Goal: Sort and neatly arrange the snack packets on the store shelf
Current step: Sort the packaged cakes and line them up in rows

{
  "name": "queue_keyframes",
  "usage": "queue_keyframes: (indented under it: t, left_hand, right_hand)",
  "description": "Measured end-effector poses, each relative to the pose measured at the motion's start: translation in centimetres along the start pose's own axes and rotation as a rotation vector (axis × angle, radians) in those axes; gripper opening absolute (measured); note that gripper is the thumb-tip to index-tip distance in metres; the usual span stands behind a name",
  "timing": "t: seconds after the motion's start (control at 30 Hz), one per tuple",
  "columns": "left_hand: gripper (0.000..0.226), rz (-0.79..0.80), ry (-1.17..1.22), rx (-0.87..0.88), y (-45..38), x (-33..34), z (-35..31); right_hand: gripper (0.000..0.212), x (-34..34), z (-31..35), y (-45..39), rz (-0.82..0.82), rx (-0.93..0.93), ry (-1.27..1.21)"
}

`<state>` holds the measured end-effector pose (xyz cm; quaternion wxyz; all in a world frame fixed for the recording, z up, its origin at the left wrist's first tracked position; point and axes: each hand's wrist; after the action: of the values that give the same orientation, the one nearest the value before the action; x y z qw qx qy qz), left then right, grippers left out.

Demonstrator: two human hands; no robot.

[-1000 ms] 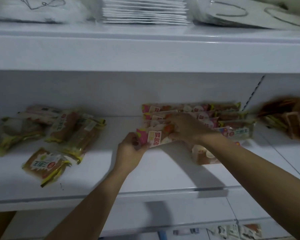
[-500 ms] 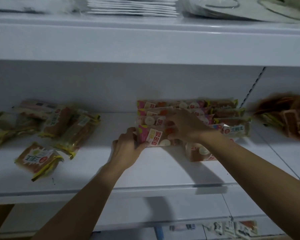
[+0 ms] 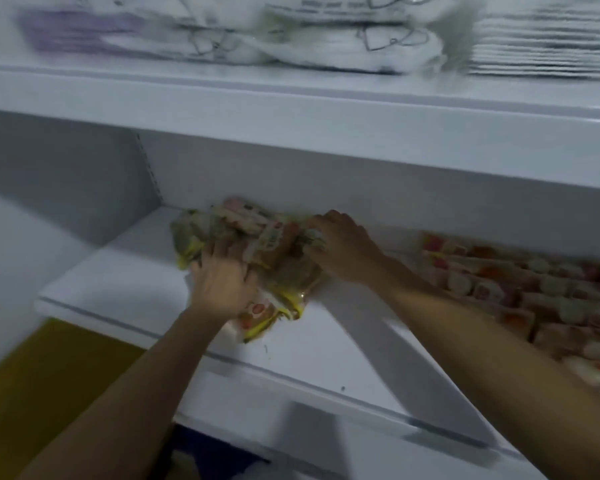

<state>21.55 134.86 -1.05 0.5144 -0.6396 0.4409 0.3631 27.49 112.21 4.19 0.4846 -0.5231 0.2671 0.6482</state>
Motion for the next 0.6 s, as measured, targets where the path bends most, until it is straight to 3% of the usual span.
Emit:
queue_keyframes:
  t: [0.1,0.23,0.33,0.43,0.53,0.6]
  left_hand:
    - [0.048,0.113,0.041,-0.109,-0.7,0.3,5.6]
    - [0.085,0.253,0.253,-0.145,-0.3,1.4,9.3]
    - [0.072,0.252,0.36,-0.153,-0.1,1.9,10.2]
    - [0.065,0.281,0.491,-0.15,-0.6,2.1,11.2]
    - [0.055,0.268,0.599,-0.158,-1.1,1.0,11.8]
    - [0.041,0.167,0.674,-0.137,-1.7,-0.2,11.4]
  right_hand:
    - [0.053,2.8,4.3,-5.8,0.033,-0.012,0.03]
    - [0.064,6.4,7.9,-12.6,0.106,0.054,0.097]
    - [0.068,9.1,8.7,-16.3,0.151,0.144,0.089]
    - [0.079,12.1,8.3,-18.3,0.162,0.168,0.26]
    - [0.074,12.9,8.4,-18.2,0.025,0.192,0.397]
    - [0.067,11.4,9.1,-17.5,-0.125,0.137,0.354]
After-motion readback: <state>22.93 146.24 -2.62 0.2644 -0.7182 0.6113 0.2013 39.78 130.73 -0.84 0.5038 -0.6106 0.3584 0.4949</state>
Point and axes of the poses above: each hand's wrist, its own y-axis away from the middle knuckle, its own x-axis out of the palm, z = x × y, and after that the axes turned 3 degrees about x, right-handed
